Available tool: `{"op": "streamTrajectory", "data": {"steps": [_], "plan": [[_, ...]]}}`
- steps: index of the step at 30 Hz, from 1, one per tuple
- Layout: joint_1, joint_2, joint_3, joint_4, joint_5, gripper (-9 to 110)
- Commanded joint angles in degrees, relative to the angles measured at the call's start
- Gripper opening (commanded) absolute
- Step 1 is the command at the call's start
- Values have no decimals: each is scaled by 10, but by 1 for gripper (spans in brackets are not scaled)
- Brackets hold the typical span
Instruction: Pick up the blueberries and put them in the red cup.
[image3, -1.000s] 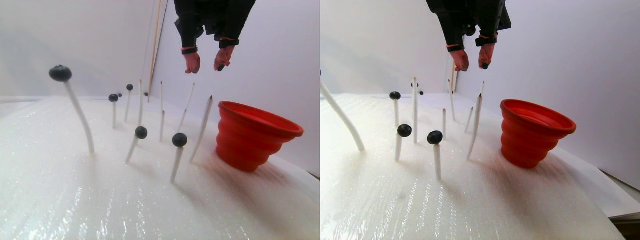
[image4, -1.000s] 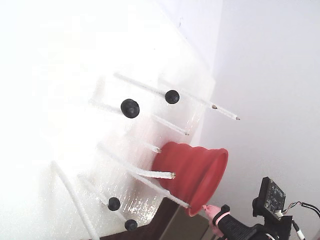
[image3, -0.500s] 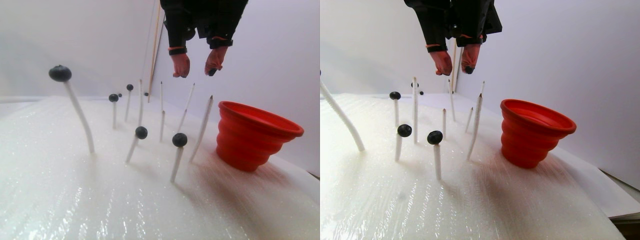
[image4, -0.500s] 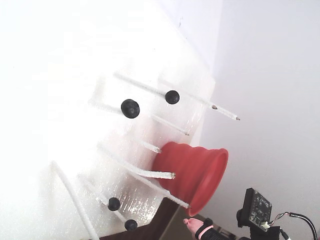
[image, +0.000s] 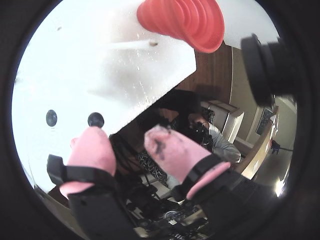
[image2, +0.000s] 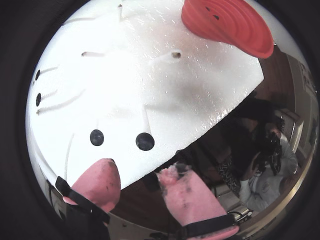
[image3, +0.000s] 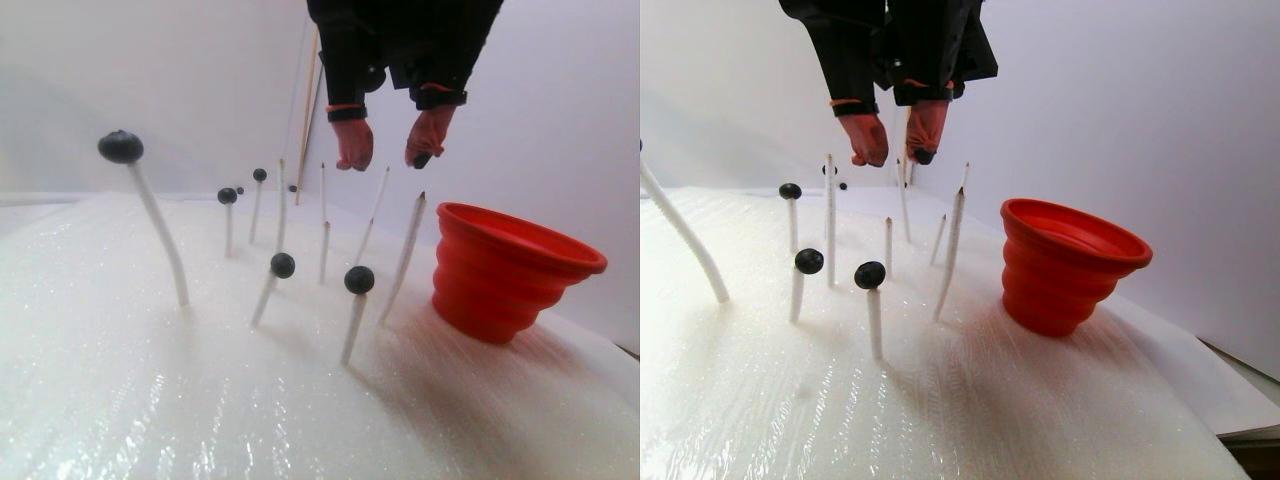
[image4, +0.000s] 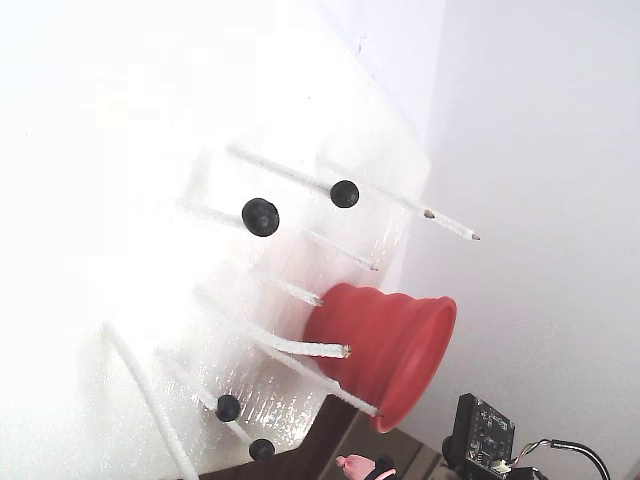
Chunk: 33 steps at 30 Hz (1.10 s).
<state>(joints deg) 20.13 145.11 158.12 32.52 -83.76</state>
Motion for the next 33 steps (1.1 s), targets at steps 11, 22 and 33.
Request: {"op": "streamTrajectory", "data": {"steps": [11,22,33], "plan": [[11,-70,-18,-46,9,15],[5,-121,-22,-70,8,15],[-2,-178,-32,-96,6,15]]}}
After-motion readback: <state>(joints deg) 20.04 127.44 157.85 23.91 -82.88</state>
